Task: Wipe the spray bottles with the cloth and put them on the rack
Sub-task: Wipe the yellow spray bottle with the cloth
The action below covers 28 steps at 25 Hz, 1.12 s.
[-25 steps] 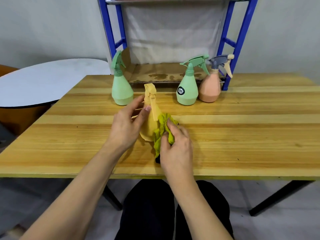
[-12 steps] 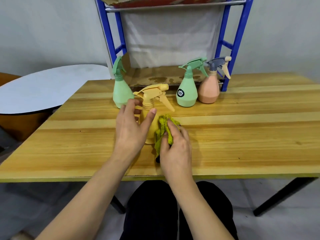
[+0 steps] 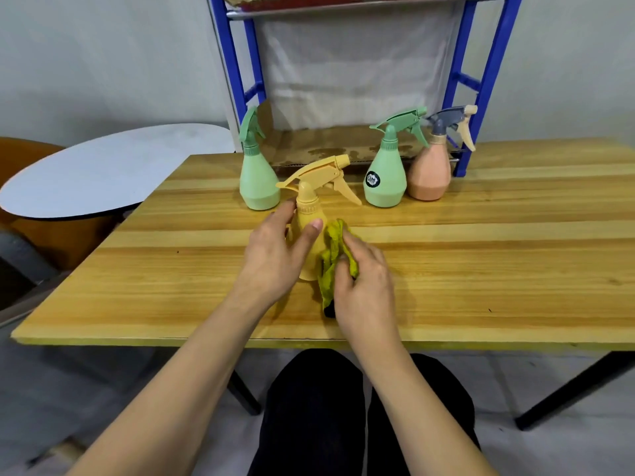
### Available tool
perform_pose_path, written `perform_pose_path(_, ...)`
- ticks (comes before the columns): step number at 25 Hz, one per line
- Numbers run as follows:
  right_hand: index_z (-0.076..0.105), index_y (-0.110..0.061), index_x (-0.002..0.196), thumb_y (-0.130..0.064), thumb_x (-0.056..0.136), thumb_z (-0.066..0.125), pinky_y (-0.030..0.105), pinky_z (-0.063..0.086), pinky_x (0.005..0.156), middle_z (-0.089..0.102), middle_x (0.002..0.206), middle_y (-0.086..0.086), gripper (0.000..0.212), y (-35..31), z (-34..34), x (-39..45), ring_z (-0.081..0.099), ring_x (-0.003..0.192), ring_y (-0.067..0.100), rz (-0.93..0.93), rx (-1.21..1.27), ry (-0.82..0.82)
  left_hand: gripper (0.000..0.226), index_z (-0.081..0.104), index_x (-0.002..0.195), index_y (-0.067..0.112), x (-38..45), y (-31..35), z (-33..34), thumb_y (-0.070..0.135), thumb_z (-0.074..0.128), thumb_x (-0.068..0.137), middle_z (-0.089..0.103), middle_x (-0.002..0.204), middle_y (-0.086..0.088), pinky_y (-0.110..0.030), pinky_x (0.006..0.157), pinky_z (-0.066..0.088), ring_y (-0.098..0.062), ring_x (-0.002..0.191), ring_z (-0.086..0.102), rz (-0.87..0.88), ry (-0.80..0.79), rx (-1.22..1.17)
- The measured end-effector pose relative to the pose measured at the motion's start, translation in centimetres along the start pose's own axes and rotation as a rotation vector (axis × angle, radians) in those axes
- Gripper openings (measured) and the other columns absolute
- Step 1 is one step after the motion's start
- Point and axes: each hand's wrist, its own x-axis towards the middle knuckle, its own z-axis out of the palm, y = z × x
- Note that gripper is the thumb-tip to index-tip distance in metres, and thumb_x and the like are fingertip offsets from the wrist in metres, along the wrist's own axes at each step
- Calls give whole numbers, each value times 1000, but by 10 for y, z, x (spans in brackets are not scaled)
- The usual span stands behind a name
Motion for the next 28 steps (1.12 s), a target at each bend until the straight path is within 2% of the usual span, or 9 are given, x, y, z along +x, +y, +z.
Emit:
perform_pose_path(3, 52, -29, 145, -20, 101, 52, 34, 42, 108, 54, 136, 2, 45, -7, -11, 10, 52, 128, 19, 48, -108, -68, 30, 59, 120, 23, -1, -2, -2, 45, 56, 102, 67, 103, 11, -18, 77, 49, -10, 95, 61, -51, 17, -23)
perform_pose_path(6, 53, -28, 144, -18, 100, 53, 35, 40, 112, 52, 140, 2, 45, -4, -9, 19, 49, 132, 21, -77, -135, -120, 31, 58, 124, 20, -1, -10, -3, 42, 56, 103, 67, 102, 9, -39, 84, 54, -18, 96, 65, -83, 76, -86)
perform_pose_path(10, 53, -33, 143, -20, 98, 57, 37, 36, 113, 42, 148, 1, 47, 7, -4, 11, 42, 135, 24, -111, -369, -288, 38, 56, 132, 18, 1, -22, -19, 43, 55, 103, 65, 114, 4, -33, 84, 46, -22, 106, 62, -152, 123, -28)
perform_pose_path(13, 66, -35, 128, -22, 89, 70, 46, 45, 94, 52, 127, 4, 41, 5, -7, 9, 50, 111, 26, -292, -577, -69, 40, 56, 130, 20, 7, -32, -40, 48, 55, 102, 67, 121, -3, -38, 90, 52, -25, 112, 64, -225, 226, -103)
perform_pose_path(16, 56, -23, 121, -20, 88, 73, 42, 50, 85, 60, 109, 1, 38, 11, -3, -7, 55, 97, 23, -312, -443, 6, 39, 55, 128, 30, 13, -22, -43, 54, 56, 98, 67, 118, 3, -52, 93, 58, -17, 109, 66, -239, 282, -286)
perform_pose_path(18, 49, -21, 115, -20, 88, 74, 38, 52, 81, 57, 110, -1, 36, 12, -1, -14, 56, 98, 20, -267, -325, -26, 36, 54, 130, 29, 12, -6, -32, 49, 56, 100, 66, 117, 7, -50, 94, 59, -11, 108, 66, -233, 217, -358)
perform_pose_path(21, 57, -19, 110, -22, 85, 76, 38, 52, 83, 53, 115, 3, 31, 14, 3, -14, 54, 102, 23, -259, -368, 47, 34, 52, 128, 22, 11, 11, -11, 44, 55, 103, 66, 115, 7, -40, 94, 55, -13, 107, 65, -111, 72, -240)
perform_pose_path(25, 60, -17, 107, -23, 84, 76, 44, 51, 84, 60, 101, 5, 29, 19, 8, -15, 54, 94, 27, -281, -422, 100, 31, 47, 124, 17, 18, 17, 5, 39, 56, 104, 58, 99, 10, -24, 72, 41, -9, 87, 55, 31, 12, -38)
perform_pose_path(28, 61, -15, 106, -20, 83, 77, 45, 52, 83, 61, 99, 5, 29, 20, 7, -13, 54, 93, 28, -297, -405, 98, 29, 47, 120, 13, 27, 18, 12, 34, 57, 104, 51, 87, 13, -20, 64, 31, -4, 76, 50, 39, 52, 0)
